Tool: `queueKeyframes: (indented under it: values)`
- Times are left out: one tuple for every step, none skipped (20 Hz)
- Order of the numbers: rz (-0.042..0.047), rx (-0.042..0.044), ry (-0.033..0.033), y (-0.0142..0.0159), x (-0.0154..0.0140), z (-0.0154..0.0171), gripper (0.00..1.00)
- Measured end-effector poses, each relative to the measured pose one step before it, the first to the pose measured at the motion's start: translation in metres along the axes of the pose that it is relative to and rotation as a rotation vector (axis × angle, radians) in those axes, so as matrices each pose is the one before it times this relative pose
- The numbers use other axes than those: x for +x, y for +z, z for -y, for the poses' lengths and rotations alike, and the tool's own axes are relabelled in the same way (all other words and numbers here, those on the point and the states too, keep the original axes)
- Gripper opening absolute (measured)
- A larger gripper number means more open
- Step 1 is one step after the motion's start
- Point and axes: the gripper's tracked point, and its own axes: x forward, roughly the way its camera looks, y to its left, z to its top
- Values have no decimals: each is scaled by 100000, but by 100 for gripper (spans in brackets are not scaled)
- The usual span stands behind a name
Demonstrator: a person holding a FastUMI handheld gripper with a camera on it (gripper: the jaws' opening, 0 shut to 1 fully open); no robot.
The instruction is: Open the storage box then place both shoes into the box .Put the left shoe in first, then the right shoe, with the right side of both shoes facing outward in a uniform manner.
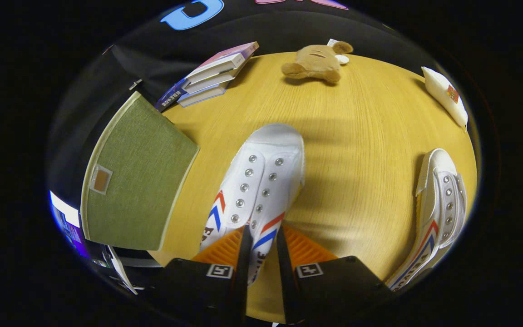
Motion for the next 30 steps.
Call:
queueKeyframes:
  values:
    - [-254,-75,-331,-34,-136,2,34]
    - [78,1179,-142,59,-200,205,30]
    - [1152,3496,93,145,8,46,25]
    - [840,4265,213,83,-44,159,11]
    - [251,2306,313,-106,-61,-29,10]
    - [580,216,-30,129,-134,-98,7]
    - [1794,-1009,-523,348,-179,35,7]
    - [1931,-1847,-914,323,-96,124,7]
    - [1270,-360,-1401,-24,-208,-131,7]
    - [1644,535,-1271,188,-267,-123,7]
    - [1125,271,-596,-70,-163,-161,7]
    - [1280,644,-1241,34,-386,49,7]
    - [1246,1068,-1587,39,-664,29,7]
    - [1248,1855,-1391,177,-674,-123,7]
    - [1171,2542,-900,432,-639,-410,7]
    - [1036,2809,-451,427,-954,-445,7]
    - [807,2576,-527,549,-1080,-451,7]
    - [1489,1801,-640,753,-1210,-427,7]
    - [2071,922,-679,884,-1201,-535,7]
    - [1788,811,-620,881,-1270,-648,7]
    - [1994,2529,-738,817,-1294,-775,7]
    - [2403,3307,-116,896,-1284,-1206,7]
    - [2355,2093,982,790,-1199,-1444,6]
    - [1969,1099,920,628,-1031,-1437,6]
    - [1209,-240,785,466,-721,-1543,6]
    - [143,-593,603,220,-515,-1556,6]
    - [56,135,886,38,-327,-1751,7]
    - [-207,-68,1770,-39,-171,-1947,6]
    - [-298,142,2584,-139,38,-2158,6]
    - [-597,264,2431,-285,140,-1769,7]
